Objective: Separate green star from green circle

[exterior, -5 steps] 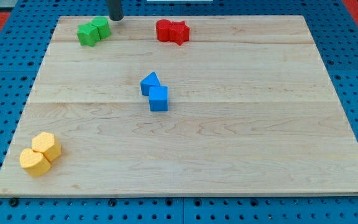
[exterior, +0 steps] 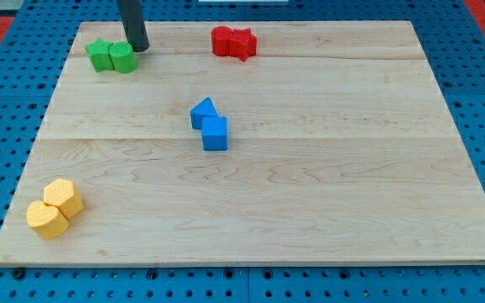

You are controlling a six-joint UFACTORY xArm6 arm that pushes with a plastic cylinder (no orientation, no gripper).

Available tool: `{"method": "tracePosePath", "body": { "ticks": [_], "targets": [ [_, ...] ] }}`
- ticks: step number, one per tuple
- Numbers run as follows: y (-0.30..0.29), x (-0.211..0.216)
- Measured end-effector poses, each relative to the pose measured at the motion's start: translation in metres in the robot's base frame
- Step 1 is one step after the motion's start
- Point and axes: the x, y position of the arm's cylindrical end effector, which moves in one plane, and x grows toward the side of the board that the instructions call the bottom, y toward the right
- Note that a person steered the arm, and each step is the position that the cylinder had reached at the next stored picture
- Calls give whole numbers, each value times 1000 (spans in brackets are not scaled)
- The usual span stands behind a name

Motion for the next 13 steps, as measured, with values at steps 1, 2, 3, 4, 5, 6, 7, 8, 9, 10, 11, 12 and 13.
{"method": "tracePosePath", "body": {
  "ticks": [1,2,3,4,5,6,7,8,9,10,11,12,13],
  "targets": [
    [0,0],
    [1,-6],
    [3,-23],
    [7,2],
    [26,56],
    [37,93],
    [36,97],
    [33,72],
    [33,29],
    [35,-10],
    [-22,-25],
    [-40,-27],
    [-65,8]
  ]
}}
